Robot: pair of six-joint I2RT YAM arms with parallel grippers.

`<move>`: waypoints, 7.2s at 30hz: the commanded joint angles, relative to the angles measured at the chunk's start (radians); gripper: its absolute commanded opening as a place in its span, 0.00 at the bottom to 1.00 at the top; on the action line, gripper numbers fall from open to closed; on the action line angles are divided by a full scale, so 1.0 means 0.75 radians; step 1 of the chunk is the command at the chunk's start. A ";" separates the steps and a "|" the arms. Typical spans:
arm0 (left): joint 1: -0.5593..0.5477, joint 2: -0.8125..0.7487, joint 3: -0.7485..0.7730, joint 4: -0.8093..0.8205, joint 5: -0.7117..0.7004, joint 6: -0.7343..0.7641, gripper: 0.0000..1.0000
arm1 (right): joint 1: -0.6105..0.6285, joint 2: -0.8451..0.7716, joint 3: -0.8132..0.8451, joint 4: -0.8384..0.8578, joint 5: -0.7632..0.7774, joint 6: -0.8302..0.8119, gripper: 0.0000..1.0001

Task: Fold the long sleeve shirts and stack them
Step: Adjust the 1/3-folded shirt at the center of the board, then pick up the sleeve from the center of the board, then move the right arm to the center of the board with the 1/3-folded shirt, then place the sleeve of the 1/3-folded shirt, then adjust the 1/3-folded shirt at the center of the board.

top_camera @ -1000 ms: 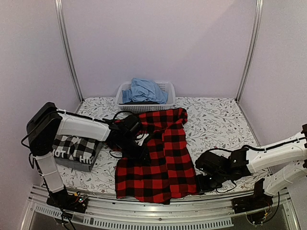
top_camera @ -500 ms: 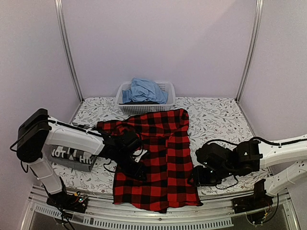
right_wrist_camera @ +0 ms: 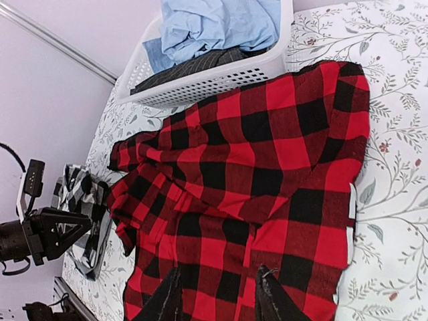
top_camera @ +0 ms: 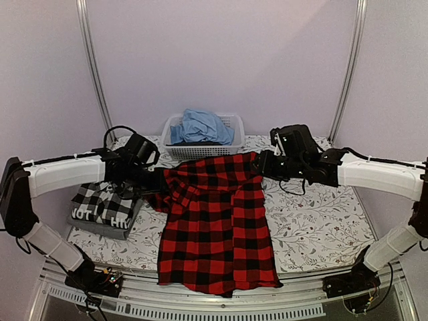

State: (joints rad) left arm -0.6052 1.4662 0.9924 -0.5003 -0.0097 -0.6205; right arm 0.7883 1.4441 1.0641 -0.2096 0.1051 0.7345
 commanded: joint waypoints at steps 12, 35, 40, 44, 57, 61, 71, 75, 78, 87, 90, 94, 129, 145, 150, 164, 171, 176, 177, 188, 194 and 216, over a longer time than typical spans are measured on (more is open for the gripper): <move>0.358 0.201 -0.060 0.159 0.030 0.052 0.32 | -0.272 0.823 0.366 0.312 -0.405 -0.135 0.30; 0.627 0.637 0.439 0.076 0.039 0.217 0.34 | -0.457 0.886 0.189 0.282 -0.423 -0.122 0.29; 0.629 0.748 0.489 0.055 0.085 0.221 0.35 | -0.494 0.879 0.197 0.282 -0.469 -0.131 0.29; 0.629 0.785 0.507 0.065 0.102 0.223 0.36 | -0.491 0.850 0.201 0.282 -0.513 -0.148 0.32; 0.580 0.817 0.527 0.073 0.114 0.227 0.00 | -0.335 0.494 0.217 -0.009 -0.273 -0.289 0.47; 0.572 0.744 0.548 0.074 0.074 0.244 0.00 | -0.224 0.378 0.149 -0.086 -0.188 -0.300 0.50; 0.506 0.445 0.563 0.109 0.040 0.290 0.00 | 0.176 0.136 -0.120 -0.233 -0.050 -0.174 0.52; 0.406 0.313 0.548 0.127 0.035 0.315 0.00 | 0.330 0.099 -0.213 -0.302 0.003 -0.059 0.52; 0.326 0.207 0.537 0.155 0.040 0.342 0.00 | 0.435 0.080 -0.302 -0.329 0.003 0.043 0.52; 0.055 0.080 0.580 0.178 0.051 0.409 0.00 | 0.628 0.000 -0.561 -0.337 -0.066 0.351 0.51; -0.024 0.066 0.595 0.180 0.028 0.414 0.00 | 0.694 -0.040 -0.610 -0.353 -0.082 0.435 0.51; -0.102 0.074 0.639 0.158 0.017 0.414 0.00 | 0.792 -0.065 -0.644 -0.382 -0.114 0.526 0.51; -0.807 0.576 0.830 0.048 0.540 0.538 0.00 | -0.345 -0.370 -0.356 -0.359 -0.253 -0.090 0.62; -0.920 0.717 0.921 -0.039 0.608 0.549 0.00 | -0.345 -0.377 -0.390 -0.348 -0.265 -0.097 0.63; -0.941 0.760 0.902 -0.039 0.663 0.546 0.01 | -0.345 -0.365 -0.409 -0.337 -0.267 -0.101 0.63; -0.702 0.491 0.566 0.232 0.269 0.297 0.55 | -0.363 -0.117 -0.276 -0.106 -0.298 -0.214 0.65; -0.467 0.453 0.476 0.251 0.221 0.172 0.53 | -0.462 0.210 -0.152 0.120 -0.402 -0.252 0.63; -0.369 0.450 0.444 0.257 0.285 0.176 0.52 | -0.502 0.426 -0.037 0.180 -0.419 -0.249 0.60; -0.357 0.448 0.440 0.253 0.287 0.175 0.51 | -0.509 0.464 -0.014 0.184 -0.413 -0.245 0.59; -0.304 0.384 0.357 0.262 0.320 0.165 0.51 | -0.581 0.729 0.134 0.182 -0.336 -0.180 0.44; -0.305 0.348 0.308 0.268 0.323 0.155 0.51 | -0.585 0.848 0.237 0.151 -0.391 -0.200 0.35; -0.427 0.532 0.072 0.440 0.484 0.154 0.43 | -0.841 0.882 0.483 -0.139 -0.334 -0.420 0.34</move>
State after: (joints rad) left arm -0.8719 1.7817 1.0264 -0.2276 0.3428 -0.5022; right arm 0.1505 2.1098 1.3918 -0.2455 -0.1703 0.4740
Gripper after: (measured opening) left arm 0.441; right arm 0.213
